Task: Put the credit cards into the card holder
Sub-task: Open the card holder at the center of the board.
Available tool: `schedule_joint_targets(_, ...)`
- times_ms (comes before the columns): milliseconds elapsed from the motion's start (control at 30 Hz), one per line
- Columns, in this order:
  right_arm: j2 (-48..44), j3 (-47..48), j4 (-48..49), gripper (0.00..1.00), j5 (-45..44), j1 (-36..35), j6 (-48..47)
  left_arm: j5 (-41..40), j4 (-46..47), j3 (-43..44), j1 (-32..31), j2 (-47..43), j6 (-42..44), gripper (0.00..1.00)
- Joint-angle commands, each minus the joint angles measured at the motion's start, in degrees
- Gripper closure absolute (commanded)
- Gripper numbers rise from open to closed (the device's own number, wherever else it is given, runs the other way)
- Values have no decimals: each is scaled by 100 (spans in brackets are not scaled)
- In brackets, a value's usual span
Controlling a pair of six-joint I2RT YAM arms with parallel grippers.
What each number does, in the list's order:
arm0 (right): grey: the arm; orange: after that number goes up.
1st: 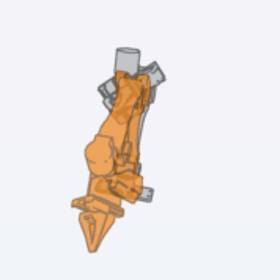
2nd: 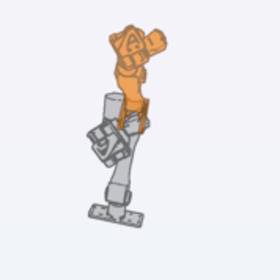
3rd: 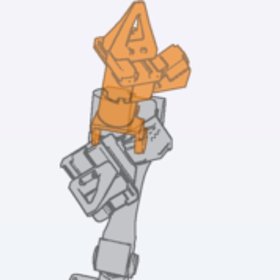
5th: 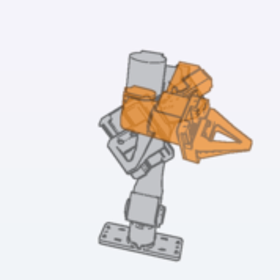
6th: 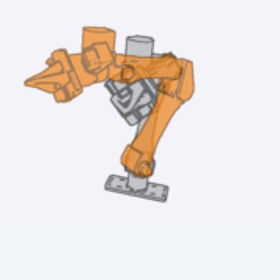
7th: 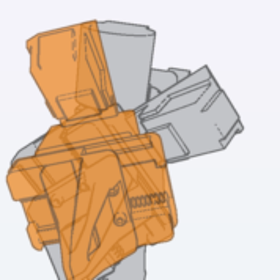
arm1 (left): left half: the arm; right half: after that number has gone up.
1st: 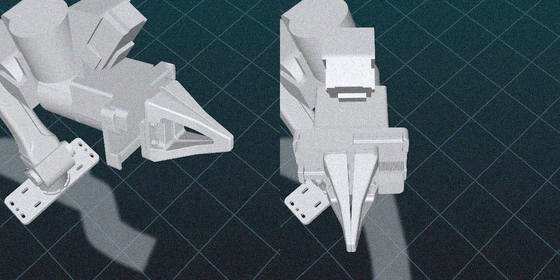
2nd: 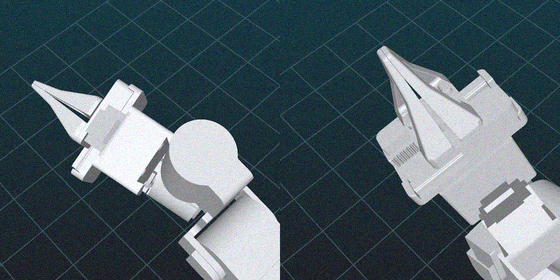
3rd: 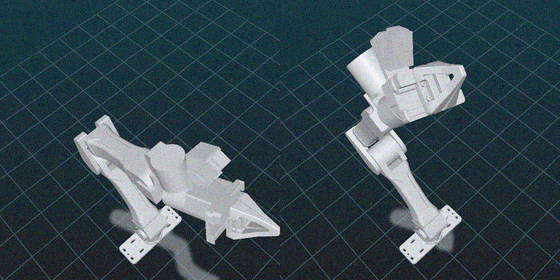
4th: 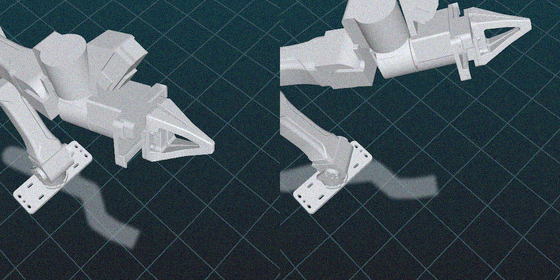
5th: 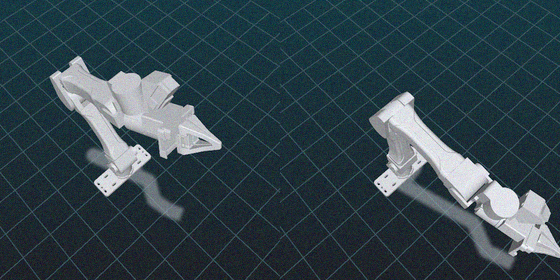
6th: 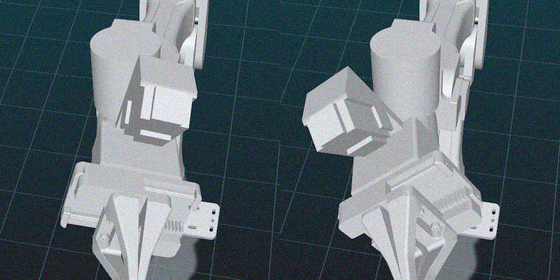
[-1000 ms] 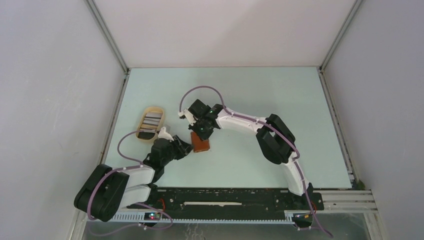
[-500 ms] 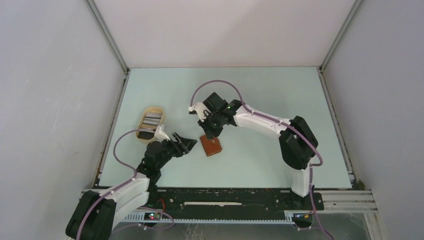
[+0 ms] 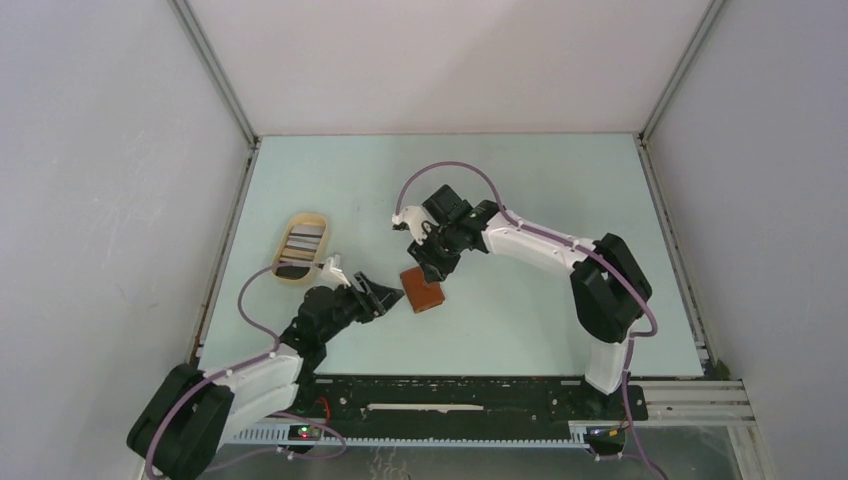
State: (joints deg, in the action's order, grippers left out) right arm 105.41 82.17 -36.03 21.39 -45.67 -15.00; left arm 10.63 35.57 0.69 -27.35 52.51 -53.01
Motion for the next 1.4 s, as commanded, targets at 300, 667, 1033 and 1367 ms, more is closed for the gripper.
schedule_joint_targets(300,840,587,96,41,-1033,-329,182,-716,573,434,-453,1720,-241,38)
schedule_joint_targets(667,1212,601,-97,48,-1188,-365,191,-883,829,680,-683,2614,-295,42)
schedule_joint_targets(1033,1352,470,-281,78,-1398,-433,184,-1048,948,893,-843,3480,-274,52)
schedule_joint_targets(1367,839,285,-185,100,-500,-237,112,-1462,974,987,-874,4177,-219,72)
